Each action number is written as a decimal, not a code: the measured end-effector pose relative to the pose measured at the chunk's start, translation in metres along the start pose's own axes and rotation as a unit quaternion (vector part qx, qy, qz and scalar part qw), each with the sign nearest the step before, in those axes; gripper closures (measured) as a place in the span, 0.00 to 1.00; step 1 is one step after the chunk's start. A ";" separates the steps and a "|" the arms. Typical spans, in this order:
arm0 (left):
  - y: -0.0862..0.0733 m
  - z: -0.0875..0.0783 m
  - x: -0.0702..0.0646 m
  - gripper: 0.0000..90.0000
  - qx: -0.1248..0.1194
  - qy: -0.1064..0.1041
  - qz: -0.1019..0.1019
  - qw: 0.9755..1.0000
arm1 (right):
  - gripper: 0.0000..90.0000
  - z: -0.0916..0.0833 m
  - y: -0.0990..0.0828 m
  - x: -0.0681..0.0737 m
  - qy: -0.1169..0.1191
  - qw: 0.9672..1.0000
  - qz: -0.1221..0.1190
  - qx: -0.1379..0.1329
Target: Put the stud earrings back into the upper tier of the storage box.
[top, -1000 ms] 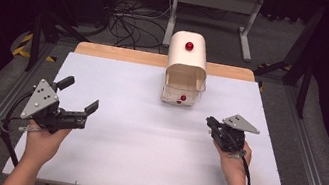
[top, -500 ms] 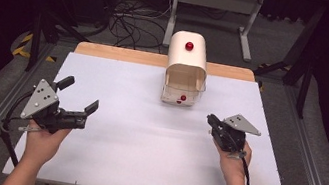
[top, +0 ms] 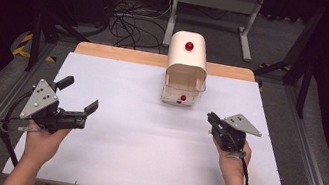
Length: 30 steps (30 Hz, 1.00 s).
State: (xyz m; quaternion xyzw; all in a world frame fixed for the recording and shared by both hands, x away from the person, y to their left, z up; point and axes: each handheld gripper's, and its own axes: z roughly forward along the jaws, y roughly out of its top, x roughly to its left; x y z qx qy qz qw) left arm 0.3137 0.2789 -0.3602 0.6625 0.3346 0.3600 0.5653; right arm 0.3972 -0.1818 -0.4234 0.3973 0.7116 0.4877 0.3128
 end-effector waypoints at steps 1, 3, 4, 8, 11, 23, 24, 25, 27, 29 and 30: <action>0.000 0.000 0.000 0.03 -0.001 -0.001 0.000 1.000 | 0.95 0.000 0.000 0.000 0.000 1.000 0.001 -0.001; 0.000 0.000 0.000 0.03 0.000 0.000 -0.001 1.000 | 0.95 -0.001 0.001 0.001 0.000 1.000 0.002 -0.004; 0.000 0.000 0.000 0.03 0.000 0.001 -0.002 1.000 | 0.95 -0.001 0.001 0.001 -0.001 1.000 0.002 -0.005; 0.000 -0.001 0.000 0.03 -0.001 0.000 -0.002 1.000 | 0.95 -0.002 0.003 0.001 -0.002 1.000 0.000 -0.014; 0.000 -0.001 0.001 0.03 -0.001 0.000 -0.001 1.000 | 0.95 -0.002 0.005 0.002 -0.002 1.000 0.002 -0.018; 0.000 -0.001 0.002 0.03 -0.001 0.001 -0.003 1.000 | 0.95 -0.005 0.014 0.006 -0.003 0.999 -0.001 -0.034; 0.000 -0.001 0.002 0.03 -0.002 0.002 -0.004 1.000 | 0.95 -0.005 0.015 0.007 -0.001 0.999 -0.001 -0.037; 0.000 -0.002 0.002 0.03 -0.001 0.002 -0.004 1.000 | 0.95 -0.005 0.015 0.007 -0.001 0.999 -0.001 -0.038; 0.000 -0.002 0.002 0.03 -0.001 0.002 -0.003 1.000 | 0.95 -0.006 0.017 0.007 -0.001 0.999 -0.002 -0.040; 0.000 -0.001 0.002 0.03 0.000 0.002 -0.004 1.000 | 0.95 -0.006 0.018 0.008 0.001 0.999 0.000 -0.044; -0.001 -0.001 0.002 0.03 0.000 0.001 -0.003 1.000 | 0.95 -0.006 0.018 0.008 0.001 0.999 -0.001 -0.045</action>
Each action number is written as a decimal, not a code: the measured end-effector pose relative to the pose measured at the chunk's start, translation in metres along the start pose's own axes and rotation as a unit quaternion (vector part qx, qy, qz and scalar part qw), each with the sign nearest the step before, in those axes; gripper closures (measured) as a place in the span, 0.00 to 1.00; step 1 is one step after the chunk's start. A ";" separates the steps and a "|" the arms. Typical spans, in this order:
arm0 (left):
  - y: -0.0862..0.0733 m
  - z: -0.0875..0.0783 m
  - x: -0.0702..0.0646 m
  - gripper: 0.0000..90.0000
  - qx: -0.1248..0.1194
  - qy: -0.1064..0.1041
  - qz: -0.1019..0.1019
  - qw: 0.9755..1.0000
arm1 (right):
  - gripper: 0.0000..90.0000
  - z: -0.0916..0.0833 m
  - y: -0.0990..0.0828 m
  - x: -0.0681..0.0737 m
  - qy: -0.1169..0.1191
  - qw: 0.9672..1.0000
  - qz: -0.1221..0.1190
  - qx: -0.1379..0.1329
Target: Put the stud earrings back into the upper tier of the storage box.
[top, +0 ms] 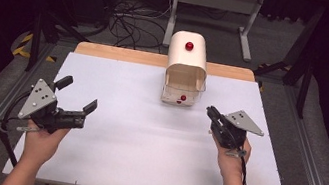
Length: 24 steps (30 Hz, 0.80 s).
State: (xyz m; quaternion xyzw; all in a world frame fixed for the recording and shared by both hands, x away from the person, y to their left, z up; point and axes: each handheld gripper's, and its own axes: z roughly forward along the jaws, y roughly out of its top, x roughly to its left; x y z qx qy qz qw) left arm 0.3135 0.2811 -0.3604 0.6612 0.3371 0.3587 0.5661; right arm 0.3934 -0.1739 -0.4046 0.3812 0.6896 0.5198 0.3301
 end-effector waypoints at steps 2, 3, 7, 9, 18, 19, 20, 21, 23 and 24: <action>0.000 0.000 0.000 0.03 0.000 0.000 -0.001 1.000 | 0.95 0.000 0.001 0.001 0.000 1.000 0.001 -0.003; 0.000 0.000 0.000 0.03 0.000 0.000 -0.002 1.000 | 0.95 0.000 0.002 0.002 0.003 1.000 0.002 -0.004; 0.000 0.000 0.000 0.03 -0.001 0.001 -0.003 1.000 | 0.95 0.001 0.005 0.003 0.005 1.000 0.003 -0.011; 0.000 0.000 0.000 0.03 -0.001 0.001 -0.003 1.000 | 0.95 0.001 0.007 0.004 0.005 1.000 0.003 -0.011; 0.000 -0.001 0.001 0.03 -0.002 0.001 -0.002 1.000 | 0.95 0.003 0.013 0.007 0.005 1.000 0.005 -0.020; 0.000 -0.001 0.001 0.03 -0.002 0.001 -0.001 1.000 | 0.95 0.003 0.014 0.007 0.005 1.000 0.006 -0.021; 0.000 -0.001 0.001 0.03 -0.001 0.001 -0.001 1.000 | 0.95 0.004 0.015 0.007 0.005 1.000 0.006 -0.022; 0.000 -0.001 0.001 0.03 -0.001 0.001 -0.001 1.000 | 0.95 0.004 0.016 0.008 0.005 1.000 0.006 -0.024; 0.000 -0.001 0.001 0.03 -0.001 0.001 -0.001 1.000 | 0.95 0.005 0.018 0.008 0.004 1.000 0.008 -0.026; 0.000 -0.001 0.001 0.03 0.000 0.001 -0.001 1.000 | 0.95 0.005 0.019 0.008 0.005 1.000 0.007 -0.028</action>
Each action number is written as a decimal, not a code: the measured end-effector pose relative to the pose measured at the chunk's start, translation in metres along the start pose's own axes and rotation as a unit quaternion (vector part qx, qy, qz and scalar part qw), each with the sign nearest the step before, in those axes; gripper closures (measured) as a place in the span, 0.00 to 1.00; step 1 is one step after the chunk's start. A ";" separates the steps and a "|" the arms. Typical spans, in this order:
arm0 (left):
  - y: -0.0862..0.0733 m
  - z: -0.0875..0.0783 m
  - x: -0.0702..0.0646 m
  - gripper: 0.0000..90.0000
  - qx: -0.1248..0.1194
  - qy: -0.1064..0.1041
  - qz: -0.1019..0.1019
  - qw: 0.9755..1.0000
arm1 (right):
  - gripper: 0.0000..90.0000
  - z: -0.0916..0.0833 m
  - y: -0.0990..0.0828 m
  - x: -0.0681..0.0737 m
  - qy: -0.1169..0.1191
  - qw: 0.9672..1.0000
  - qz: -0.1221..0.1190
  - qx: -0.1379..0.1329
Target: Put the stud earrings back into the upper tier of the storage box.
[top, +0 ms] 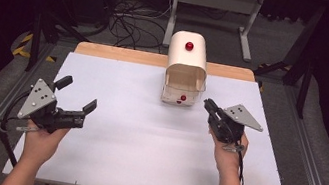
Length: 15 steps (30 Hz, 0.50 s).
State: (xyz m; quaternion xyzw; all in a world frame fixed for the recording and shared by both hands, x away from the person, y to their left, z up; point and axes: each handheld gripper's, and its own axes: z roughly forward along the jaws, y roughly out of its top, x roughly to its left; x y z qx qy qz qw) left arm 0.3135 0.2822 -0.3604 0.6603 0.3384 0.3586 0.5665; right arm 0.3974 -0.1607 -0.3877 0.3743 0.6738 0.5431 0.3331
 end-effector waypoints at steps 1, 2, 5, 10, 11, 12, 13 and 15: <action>0.000 0.000 0.000 0.03 0.000 0.000 0.000 1.000 | 0.95 0.001 0.001 0.000 0.001 1.000 0.001 0.000; 0.000 0.000 0.000 0.03 0.000 0.000 0.001 1.000 | 0.95 0.001 0.002 0.001 0.001 1.000 0.000 -0.001; 0.000 0.000 0.000 0.03 0.000 0.001 -0.001 1.000 | 0.95 0.003 0.004 0.002 0.000 1.000 -0.001 -0.001; 0.000 -0.001 0.001 0.03 -0.004 0.002 -0.001 1.000 | 0.95 0.006 0.007 0.002 0.000 1.000 0.000 -0.001; 0.000 -0.001 0.001 0.03 -0.004 0.002 -0.001 1.000 | 0.95 0.006 0.008 0.002 0.000 1.000 -0.001 0.000; 0.000 -0.001 0.001 0.03 -0.004 0.002 -0.001 1.000 | 0.95 0.007 0.008 0.002 0.001 1.000 0.000 0.000; 0.000 -0.001 0.001 0.03 -0.004 0.002 -0.001 1.000 | 0.95 0.007 0.009 0.003 0.001 1.000 0.001 -0.002; 0.000 -0.001 0.001 0.03 -0.003 0.002 -0.002 1.000 | 0.95 0.008 0.010 0.003 0.001 1.000 0.000 -0.001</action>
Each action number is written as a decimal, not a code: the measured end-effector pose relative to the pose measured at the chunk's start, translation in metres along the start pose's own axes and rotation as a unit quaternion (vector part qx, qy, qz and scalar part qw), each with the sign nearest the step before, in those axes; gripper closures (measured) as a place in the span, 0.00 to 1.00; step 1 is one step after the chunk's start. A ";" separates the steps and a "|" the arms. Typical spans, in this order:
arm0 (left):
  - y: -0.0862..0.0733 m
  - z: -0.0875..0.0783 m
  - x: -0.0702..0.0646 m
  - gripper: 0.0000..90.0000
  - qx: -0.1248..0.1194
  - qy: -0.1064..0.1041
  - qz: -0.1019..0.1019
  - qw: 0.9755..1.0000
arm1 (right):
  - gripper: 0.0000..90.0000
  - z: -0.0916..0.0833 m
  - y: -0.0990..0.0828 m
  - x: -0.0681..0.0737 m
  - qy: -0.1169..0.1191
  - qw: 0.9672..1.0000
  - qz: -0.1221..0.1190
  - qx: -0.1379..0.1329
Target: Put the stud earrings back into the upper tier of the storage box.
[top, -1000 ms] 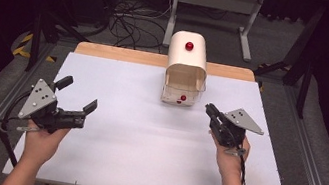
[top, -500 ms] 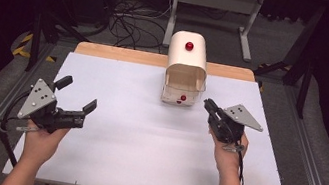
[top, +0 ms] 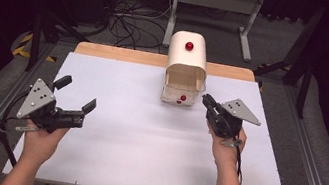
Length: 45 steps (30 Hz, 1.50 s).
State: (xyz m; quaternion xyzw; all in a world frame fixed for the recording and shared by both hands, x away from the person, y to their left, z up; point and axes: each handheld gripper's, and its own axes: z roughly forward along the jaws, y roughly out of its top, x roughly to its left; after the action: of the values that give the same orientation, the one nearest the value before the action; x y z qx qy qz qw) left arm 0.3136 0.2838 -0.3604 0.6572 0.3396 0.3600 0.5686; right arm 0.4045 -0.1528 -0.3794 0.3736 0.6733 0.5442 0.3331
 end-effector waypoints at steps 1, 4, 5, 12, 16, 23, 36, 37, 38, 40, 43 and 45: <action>0.000 0.000 0.000 0.03 0.000 0.000 0.000 1.000 | 0.95 0.001 0.001 0.000 0.000 1.000 0.001 -0.001; 0.000 0.000 0.000 0.03 -0.001 0.000 0.000 1.000 | 0.95 0.003 0.001 0.001 -0.001 1.000 -0.001 -0.002; 0.000 0.000 0.000 0.03 -0.001 0.000 0.000 1.000 | 0.95 0.004 0.002 0.002 -0.001 1.000 0.000 -0.002; 0.001 -0.001 0.001 0.03 -0.001 0.000 -0.001 1.000 | 0.95 0.010 0.005 0.004 -0.002 1.000 0.004 -0.003; 0.000 -0.001 0.001 0.03 -0.001 -0.001 0.000 1.000 | 0.95 0.014 0.006 0.004 -0.005 1.000 0.005 -0.003; 0.000 -0.001 0.001 0.03 -0.001 -0.002 0.001 1.000 | 0.95 0.019 0.008 0.006 -0.005 1.000 0.007 -0.005; 0.001 -0.001 0.001 0.03 -0.001 -0.003 0.001 1.000 | 0.94 0.029 0.011 0.006 -0.014 1.000 0.008 -0.001; 0.001 -0.001 0.001 0.03 -0.001 -0.002 0.000 1.000 | 0.94 0.029 0.010 0.006 -0.015 1.000 0.008 -0.001; 0.001 -0.001 0.001 0.03 -0.001 -0.002 0.000 1.000 | 0.94 0.030 0.010 0.005 -0.016 1.000 0.009 0.000; 0.001 -0.002 0.001 0.03 -0.001 -0.002 0.000 1.000 | 0.94 0.031 0.010 0.005 -0.017 1.000 0.008 0.002; 0.001 -0.002 0.001 0.03 -0.001 -0.002 0.000 1.000 | 0.94 0.032 0.010 0.004 -0.019 1.000 0.010 0.002; 0.001 -0.002 0.001 0.03 -0.002 -0.002 0.000 1.000 | 0.94 0.033 0.010 0.004 -0.019 1.000 0.010 0.003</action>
State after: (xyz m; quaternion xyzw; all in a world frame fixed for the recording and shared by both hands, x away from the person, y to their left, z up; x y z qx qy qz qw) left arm 0.3126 0.2857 -0.3589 0.6568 0.3378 0.3597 0.5702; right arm 0.4324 -0.1324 -0.3757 0.3912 0.6649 0.5383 0.3393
